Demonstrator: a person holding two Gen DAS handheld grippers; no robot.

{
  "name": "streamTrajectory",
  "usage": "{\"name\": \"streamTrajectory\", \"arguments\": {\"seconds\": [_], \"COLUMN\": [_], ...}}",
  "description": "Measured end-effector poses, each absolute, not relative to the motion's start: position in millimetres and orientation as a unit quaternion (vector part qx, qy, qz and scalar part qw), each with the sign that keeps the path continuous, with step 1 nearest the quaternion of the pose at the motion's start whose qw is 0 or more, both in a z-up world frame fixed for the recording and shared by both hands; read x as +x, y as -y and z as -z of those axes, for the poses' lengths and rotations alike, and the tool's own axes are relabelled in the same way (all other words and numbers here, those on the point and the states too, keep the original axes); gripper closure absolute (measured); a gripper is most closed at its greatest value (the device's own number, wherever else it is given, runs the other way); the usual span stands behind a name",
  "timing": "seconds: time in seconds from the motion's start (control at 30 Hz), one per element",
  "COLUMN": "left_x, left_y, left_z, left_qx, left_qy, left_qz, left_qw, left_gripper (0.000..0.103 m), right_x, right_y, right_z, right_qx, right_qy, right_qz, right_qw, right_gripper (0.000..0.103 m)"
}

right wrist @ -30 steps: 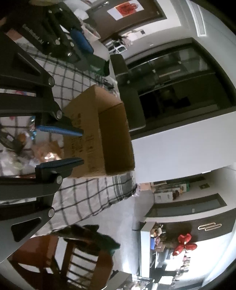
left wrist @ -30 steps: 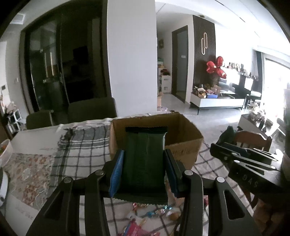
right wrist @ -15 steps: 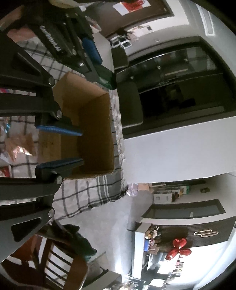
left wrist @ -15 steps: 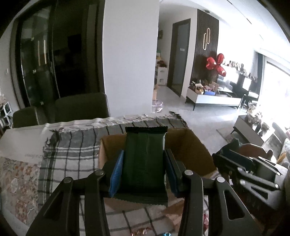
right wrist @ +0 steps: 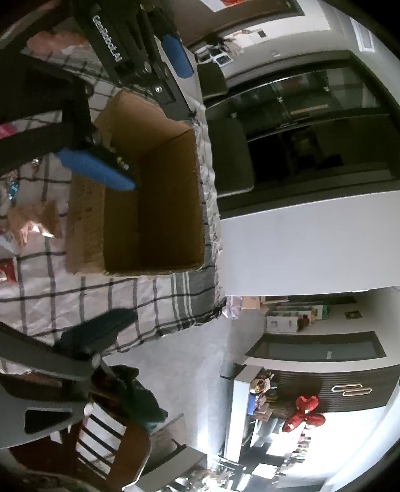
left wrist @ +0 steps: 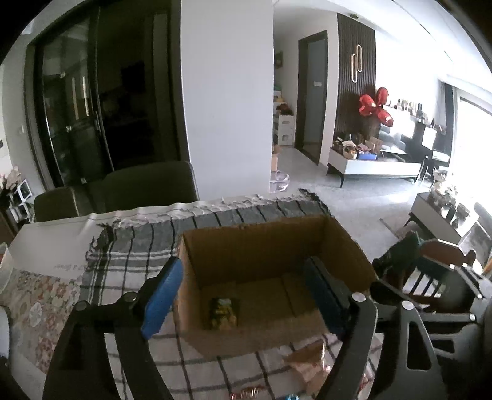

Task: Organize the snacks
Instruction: 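Withdraw both open tools from the box back over the snacks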

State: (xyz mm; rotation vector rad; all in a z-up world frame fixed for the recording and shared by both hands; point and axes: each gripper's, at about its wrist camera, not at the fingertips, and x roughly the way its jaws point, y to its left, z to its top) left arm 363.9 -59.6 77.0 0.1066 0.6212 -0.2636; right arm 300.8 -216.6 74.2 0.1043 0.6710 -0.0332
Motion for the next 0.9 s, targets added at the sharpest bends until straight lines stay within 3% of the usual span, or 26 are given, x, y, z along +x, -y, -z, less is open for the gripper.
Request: {"name": "streamTrajectory", "arguments": {"seconds": [0.13,0.77,0.9], "left_x": [341.9,234.3,219.7], "left_y": [55.9,48.1,47.7], "left_z": [-75.2,-63.6,-49.2], "left_qx": [0.056,0.078,0.075], "left_qy": [-0.301,-0.265,-0.274], "left_qz": [0.134,0.17,0.182], "left_qw": [0.942,0.946,0.941], "left_gripper": [0.02,0.02,0.025], "right_x": [281.1,189.8,173.8], "right_y": [212.9,216.5,218.4], "right_z": [-73.8,-63.2,-53.0], "right_qx": [0.029,0.049,0.051], "right_qy": [-0.315,-0.273,-0.28], "right_qz": [0.026,0.019,0.025], "right_qw": [0.948,0.96,0.958], "right_gripper": [0.009,0.009,0.009]}}
